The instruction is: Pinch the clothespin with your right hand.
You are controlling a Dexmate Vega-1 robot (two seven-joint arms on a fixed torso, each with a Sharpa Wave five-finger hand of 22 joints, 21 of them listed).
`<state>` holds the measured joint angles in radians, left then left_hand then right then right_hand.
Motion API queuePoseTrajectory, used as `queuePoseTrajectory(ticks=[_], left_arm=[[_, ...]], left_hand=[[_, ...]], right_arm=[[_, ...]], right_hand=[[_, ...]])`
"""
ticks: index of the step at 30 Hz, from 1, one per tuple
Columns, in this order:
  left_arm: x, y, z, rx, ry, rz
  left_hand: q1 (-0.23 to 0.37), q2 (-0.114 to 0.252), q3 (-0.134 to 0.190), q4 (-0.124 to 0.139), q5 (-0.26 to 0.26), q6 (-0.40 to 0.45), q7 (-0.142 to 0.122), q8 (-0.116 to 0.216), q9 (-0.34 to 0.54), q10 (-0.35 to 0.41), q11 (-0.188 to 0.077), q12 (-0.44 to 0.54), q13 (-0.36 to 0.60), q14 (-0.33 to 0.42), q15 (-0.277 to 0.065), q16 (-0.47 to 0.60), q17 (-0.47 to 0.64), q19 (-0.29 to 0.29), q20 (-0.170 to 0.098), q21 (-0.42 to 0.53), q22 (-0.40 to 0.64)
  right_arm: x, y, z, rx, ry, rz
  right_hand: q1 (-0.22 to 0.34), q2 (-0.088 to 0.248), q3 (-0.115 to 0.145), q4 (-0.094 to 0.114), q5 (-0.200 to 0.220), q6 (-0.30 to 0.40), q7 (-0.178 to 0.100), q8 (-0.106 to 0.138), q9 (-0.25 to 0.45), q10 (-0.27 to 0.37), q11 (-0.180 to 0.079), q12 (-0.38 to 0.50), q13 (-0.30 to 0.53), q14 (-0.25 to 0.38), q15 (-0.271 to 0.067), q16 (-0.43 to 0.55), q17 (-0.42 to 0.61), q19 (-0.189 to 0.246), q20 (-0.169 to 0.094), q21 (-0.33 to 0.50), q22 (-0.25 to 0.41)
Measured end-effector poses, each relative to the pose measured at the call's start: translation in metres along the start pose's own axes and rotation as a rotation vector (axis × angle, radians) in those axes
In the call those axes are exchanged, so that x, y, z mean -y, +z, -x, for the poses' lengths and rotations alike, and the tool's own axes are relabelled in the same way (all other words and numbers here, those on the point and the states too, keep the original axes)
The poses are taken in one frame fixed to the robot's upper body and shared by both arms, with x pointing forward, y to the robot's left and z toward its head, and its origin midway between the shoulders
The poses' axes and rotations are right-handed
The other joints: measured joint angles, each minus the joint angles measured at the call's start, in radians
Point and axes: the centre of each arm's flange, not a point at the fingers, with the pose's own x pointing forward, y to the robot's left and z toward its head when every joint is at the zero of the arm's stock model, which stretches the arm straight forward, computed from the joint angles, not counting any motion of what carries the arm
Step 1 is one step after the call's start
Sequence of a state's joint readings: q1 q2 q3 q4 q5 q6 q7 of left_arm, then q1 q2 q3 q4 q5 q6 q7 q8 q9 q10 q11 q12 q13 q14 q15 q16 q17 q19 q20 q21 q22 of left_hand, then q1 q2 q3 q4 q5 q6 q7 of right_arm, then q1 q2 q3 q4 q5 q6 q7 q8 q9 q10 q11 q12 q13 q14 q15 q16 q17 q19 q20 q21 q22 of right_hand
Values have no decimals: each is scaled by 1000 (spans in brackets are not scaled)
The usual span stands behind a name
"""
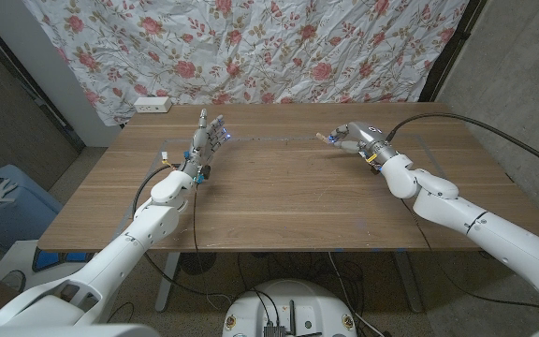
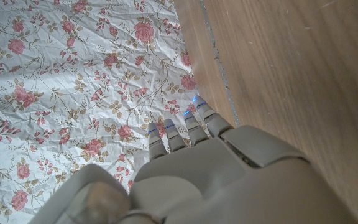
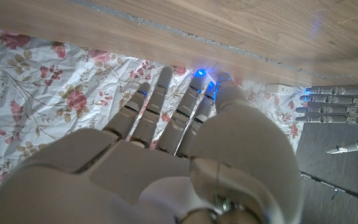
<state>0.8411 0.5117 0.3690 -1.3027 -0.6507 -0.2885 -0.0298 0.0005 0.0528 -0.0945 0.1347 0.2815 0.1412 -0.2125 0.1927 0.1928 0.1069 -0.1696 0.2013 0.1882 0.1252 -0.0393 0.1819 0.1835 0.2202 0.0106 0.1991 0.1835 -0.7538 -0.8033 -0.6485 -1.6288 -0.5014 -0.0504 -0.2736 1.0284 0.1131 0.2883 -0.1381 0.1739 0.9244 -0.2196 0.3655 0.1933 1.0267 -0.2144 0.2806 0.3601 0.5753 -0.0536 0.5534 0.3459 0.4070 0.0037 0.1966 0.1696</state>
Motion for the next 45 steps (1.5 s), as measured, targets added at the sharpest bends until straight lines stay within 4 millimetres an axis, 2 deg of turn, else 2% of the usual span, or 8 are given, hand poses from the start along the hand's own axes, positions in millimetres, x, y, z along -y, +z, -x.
queuePoseTrajectory(ticks=[31, 45], left_arm=[[0, 0, 0, 0, 0, 0], [0, 0, 0, -1, 0, 0]], left_hand=[[0, 0, 0, 0, 0, 0, 0, 0, 0, 0, 0, 0, 0, 0, 0, 0, 0, 0, 0, 0, 0], [0, 0, 0, 0, 0, 0, 0, 0, 0, 0, 0, 0, 0, 0, 0, 0, 0, 0, 0, 0, 0]], right_arm=[[-7, 26, 0, 113, -21, 290], [-15, 44, 7, 184, -10, 367]], right_hand=[[-6, 7, -4, -4, 0, 0, 0, -4, 0, 0, 0, 0, 5, 0, 0, 0, 0, 0, 0, 0, 0], [-6, 7, -4, -4, -1, 4, 4, -8, 0, 0, 0, -4, 5, 0, 0, -8, 0, 0, 0, 0, 0]])
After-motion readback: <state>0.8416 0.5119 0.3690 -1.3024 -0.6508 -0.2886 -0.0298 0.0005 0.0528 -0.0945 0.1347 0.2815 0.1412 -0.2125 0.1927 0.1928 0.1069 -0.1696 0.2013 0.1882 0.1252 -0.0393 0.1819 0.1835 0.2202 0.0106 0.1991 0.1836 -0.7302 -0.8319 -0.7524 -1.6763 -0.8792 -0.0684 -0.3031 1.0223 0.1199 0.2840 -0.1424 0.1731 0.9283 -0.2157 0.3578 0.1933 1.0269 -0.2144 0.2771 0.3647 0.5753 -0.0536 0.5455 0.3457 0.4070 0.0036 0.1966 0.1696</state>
